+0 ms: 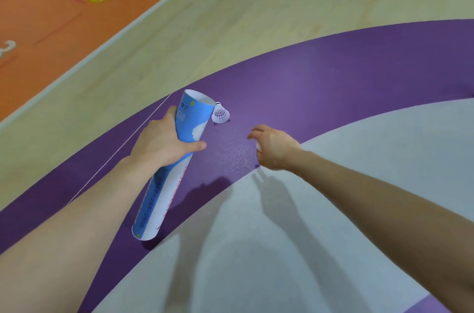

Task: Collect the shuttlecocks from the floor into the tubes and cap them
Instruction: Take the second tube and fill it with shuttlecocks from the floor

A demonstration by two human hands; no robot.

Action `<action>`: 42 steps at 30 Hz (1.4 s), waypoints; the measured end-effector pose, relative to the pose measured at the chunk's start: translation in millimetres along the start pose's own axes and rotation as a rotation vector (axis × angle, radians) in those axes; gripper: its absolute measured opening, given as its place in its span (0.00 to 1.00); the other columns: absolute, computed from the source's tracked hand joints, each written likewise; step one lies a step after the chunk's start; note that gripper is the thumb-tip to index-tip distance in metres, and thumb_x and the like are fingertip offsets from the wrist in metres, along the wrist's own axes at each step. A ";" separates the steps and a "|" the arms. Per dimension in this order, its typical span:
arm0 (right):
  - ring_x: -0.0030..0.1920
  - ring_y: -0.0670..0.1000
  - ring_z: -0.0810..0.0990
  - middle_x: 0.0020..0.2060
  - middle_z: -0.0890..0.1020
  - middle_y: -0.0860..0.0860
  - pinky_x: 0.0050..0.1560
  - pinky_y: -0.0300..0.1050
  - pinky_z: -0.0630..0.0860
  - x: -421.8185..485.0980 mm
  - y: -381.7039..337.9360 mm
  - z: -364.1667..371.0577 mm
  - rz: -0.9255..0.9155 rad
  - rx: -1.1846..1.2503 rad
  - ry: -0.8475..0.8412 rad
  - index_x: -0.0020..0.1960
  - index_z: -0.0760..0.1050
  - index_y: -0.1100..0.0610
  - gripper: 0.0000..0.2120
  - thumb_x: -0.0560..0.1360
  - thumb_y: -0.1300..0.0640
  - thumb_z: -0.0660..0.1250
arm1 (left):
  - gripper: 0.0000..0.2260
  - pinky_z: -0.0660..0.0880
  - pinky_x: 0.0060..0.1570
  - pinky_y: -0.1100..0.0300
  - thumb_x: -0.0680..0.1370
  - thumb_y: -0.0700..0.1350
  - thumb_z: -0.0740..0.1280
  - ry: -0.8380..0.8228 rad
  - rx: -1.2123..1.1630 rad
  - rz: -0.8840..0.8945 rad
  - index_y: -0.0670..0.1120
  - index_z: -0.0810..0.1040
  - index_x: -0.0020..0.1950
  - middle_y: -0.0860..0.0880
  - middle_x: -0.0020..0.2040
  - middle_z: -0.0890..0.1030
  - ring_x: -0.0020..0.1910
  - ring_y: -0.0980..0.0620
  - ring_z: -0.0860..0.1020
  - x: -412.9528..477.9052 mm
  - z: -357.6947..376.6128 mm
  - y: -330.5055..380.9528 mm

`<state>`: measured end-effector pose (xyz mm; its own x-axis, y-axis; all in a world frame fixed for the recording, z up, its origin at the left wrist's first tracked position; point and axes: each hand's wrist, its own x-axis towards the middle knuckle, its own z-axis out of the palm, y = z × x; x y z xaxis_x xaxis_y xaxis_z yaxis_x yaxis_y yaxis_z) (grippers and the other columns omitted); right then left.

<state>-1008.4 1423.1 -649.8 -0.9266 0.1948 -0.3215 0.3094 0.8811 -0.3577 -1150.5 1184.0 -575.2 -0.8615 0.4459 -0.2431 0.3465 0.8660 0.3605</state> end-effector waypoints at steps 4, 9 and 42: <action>0.59 0.59 0.84 0.68 0.78 0.53 0.61 0.53 0.81 60.0 -17.1 27.5 0.083 0.387 -0.045 0.79 0.67 0.43 0.33 0.76 0.62 0.63 | 0.41 0.81 0.56 0.44 0.68 0.66 0.81 -0.020 0.074 -0.013 0.54 0.68 0.75 0.48 0.58 0.83 0.57 0.39 0.82 5.3 -3.2 -10.6; 0.38 0.57 0.78 0.45 0.77 0.55 0.40 0.53 0.82 118.9 -41.6 59.2 0.262 0.938 0.017 0.79 0.63 0.35 0.39 0.77 0.68 0.60 | 0.34 0.82 0.51 0.44 0.68 0.64 0.81 -0.051 0.171 -0.012 0.55 0.69 0.66 0.48 0.52 0.83 0.51 0.39 0.82 7.7 -2.0 -26.2; 0.45 0.51 0.78 0.47 0.82 0.45 0.43 0.43 0.71 -101.1 51.3 -80.0 0.227 0.390 0.923 0.50 0.79 0.54 0.09 0.78 0.66 0.65 | 0.28 0.79 0.45 0.49 0.68 0.65 0.80 -0.171 0.164 0.575 0.60 0.68 0.57 0.54 0.46 0.79 0.45 0.47 0.79 33.2 83.4 103.9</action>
<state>-915.9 1483.1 -565.5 -0.5899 0.7398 0.3236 0.3931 0.6132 -0.6852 -1112.1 1307.6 -620.9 -0.4527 0.8697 -0.1968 0.8016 0.4936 0.3373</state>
